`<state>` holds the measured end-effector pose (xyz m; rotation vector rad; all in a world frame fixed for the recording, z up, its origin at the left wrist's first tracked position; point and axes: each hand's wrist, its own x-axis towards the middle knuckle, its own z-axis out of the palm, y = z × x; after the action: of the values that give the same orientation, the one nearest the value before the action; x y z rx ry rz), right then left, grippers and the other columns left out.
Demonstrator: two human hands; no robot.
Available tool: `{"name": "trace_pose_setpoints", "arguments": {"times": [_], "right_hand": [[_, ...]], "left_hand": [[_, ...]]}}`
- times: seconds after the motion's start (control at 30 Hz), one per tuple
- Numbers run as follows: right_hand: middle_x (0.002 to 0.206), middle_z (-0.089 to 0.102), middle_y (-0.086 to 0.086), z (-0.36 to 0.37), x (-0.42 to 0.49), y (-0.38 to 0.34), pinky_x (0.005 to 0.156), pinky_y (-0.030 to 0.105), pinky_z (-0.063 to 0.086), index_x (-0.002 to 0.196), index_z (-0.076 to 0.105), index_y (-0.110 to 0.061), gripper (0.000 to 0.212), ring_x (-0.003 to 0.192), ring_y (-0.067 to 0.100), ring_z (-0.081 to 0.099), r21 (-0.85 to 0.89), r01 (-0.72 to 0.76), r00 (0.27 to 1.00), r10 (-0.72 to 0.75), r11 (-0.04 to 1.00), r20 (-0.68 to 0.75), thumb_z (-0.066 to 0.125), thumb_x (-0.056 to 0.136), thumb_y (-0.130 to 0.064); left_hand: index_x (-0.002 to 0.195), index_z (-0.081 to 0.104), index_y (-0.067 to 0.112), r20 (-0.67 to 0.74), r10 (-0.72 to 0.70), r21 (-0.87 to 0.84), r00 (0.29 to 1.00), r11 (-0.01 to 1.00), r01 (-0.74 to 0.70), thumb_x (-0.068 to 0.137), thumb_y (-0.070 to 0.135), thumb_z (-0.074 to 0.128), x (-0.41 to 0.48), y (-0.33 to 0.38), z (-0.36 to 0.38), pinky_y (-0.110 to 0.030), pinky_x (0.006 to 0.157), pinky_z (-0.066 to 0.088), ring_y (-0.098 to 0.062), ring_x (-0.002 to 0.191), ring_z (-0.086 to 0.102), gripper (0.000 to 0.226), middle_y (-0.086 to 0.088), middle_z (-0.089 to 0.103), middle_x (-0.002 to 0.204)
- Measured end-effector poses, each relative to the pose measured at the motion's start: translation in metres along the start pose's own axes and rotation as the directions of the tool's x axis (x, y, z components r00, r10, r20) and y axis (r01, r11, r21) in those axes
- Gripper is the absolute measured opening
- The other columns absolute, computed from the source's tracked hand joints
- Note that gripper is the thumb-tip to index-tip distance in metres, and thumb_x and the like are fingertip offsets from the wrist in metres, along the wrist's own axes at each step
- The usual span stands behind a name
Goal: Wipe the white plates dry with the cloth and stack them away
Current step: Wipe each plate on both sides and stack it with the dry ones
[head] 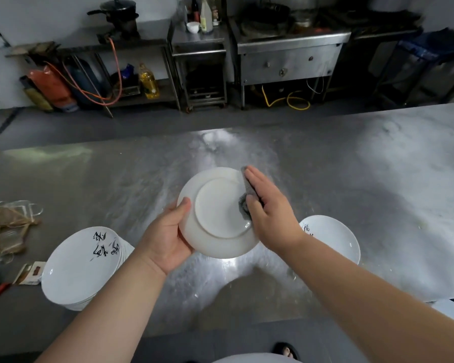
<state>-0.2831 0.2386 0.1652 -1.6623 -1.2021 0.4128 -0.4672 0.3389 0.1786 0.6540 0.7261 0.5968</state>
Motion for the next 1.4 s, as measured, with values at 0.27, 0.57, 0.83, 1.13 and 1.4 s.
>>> {"name": "trace_pose_setpoints", "arguments": {"times": [0.27,0.57,0.83,1.13,1.4], "right_hand": [[0.16,0.008,-0.041,0.023,-0.042,-0.003,0.116,0.003,0.01,0.166,0.02,-0.018,0.063,0.147,-0.02,0.01,-0.046,-0.093,0.995,0.094,0.995,0.02,0.047,0.109,-0.014],[0.172,0.001,-0.014,0.032,-0.03,-0.015,0.103,-0.006,0.018,0.166,0.023,-0.028,0.059,0.138,-0.032,0.008,0.046,-0.163,0.981,0.167,0.986,-0.097,0.044,0.111,-0.022],[0.153,0.046,-0.028,0.0,-0.002,-0.002,0.101,0.0,0.033,0.148,0.06,-0.026,0.054,0.128,-0.027,0.039,0.148,-0.229,0.962,0.247,0.962,-0.118,0.053,0.098,-0.004],[0.173,-0.003,-0.015,0.019,-0.028,0.003,0.128,0.022,0.004,0.167,0.009,-0.014,0.073,0.158,-0.001,-0.003,0.014,-0.004,0.994,0.002,1.0,0.112,0.046,0.106,-0.03],[0.17,-0.019,-0.011,0.01,0.007,0.019,0.131,0.045,0.002,0.166,-0.006,-0.017,0.072,0.157,0.004,-0.018,-0.132,-0.137,0.984,0.15,0.982,0.098,0.022,0.109,-0.051]], "left_hand": [[0.145,0.055,0.012,-0.085,0.054,-0.111,0.995,0.992,-0.063,0.099,0.028,0.049,0.001,-0.015,-0.003,-0.045,0.097,0.059,-0.027,0.124,0.067,0.05,-0.013,0.067,0.139],[0.148,0.053,0.014,-0.098,0.066,-0.223,0.993,0.971,-0.087,0.111,0.029,0.039,0.009,-0.021,0.012,-0.046,0.082,0.064,-0.029,0.12,0.07,0.042,-0.014,0.068,0.136],[0.139,0.062,0.019,-0.003,-0.039,-0.093,0.999,0.995,0.039,0.091,0.018,0.057,0.001,-0.025,-0.001,-0.053,0.086,0.061,-0.028,0.108,0.073,0.048,-0.012,0.07,0.131],[0.133,0.062,0.02,-0.089,0.046,-0.137,0.995,0.989,-0.058,0.11,0.021,0.041,0.012,-0.022,-0.002,-0.04,0.068,0.064,-0.028,0.102,0.077,0.031,-0.012,0.075,0.123],[0.137,0.058,0.021,-0.118,0.058,-0.146,0.991,0.986,-0.076,0.113,0.02,0.04,0.023,-0.035,0.022,-0.043,0.077,0.065,-0.034,0.111,0.074,0.03,-0.017,0.072,0.129]]}}
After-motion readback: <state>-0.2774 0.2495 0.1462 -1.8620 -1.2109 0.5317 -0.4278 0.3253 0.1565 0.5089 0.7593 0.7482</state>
